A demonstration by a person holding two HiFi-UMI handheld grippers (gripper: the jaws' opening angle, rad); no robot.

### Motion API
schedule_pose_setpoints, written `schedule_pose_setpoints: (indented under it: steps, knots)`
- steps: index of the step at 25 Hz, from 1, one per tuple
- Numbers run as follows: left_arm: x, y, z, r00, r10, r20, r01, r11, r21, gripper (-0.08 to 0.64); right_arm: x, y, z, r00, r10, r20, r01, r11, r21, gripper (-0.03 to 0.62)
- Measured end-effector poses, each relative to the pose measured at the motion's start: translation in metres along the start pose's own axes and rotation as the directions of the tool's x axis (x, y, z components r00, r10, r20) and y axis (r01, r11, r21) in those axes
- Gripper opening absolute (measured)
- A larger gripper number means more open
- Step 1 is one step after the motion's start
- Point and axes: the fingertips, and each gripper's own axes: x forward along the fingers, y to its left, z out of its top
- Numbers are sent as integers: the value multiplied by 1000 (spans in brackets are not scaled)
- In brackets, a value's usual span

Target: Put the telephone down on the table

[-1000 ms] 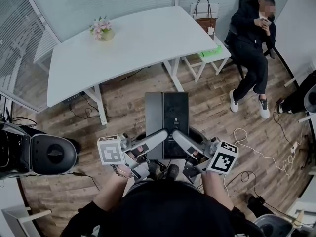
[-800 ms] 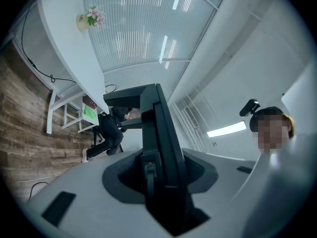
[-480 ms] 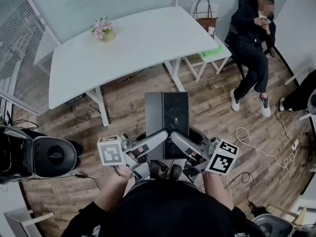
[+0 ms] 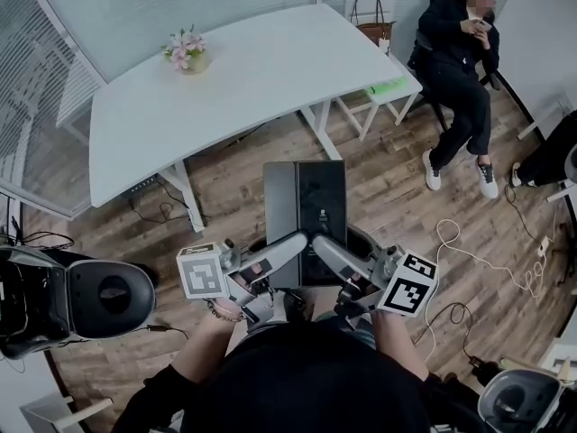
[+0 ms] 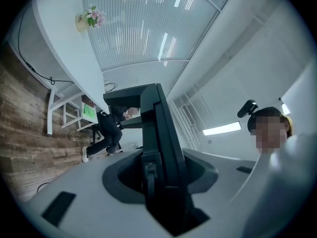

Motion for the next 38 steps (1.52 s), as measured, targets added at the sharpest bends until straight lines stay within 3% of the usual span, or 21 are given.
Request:
schedule_pose_setpoints:
  steps: [12, 19, 38]
  knots:
    - [0, 2, 8, 1000, -2, 22, 2, 1000, 11, 190, 8, -2, 4, 1000, 22, -6, -22, 1000, -3, 229]
    - [4, 25, 55, 999, 9, 50, -9, 1000, 7, 190, 50, -28, 23, 999, 40, -27, -40, 999, 10, 229]
    - [86, 98, 148, 996, 10, 93, -13, 999, 32, 190, 105, -129, 110, 995, 73, -64, -74, 997, -2, 227]
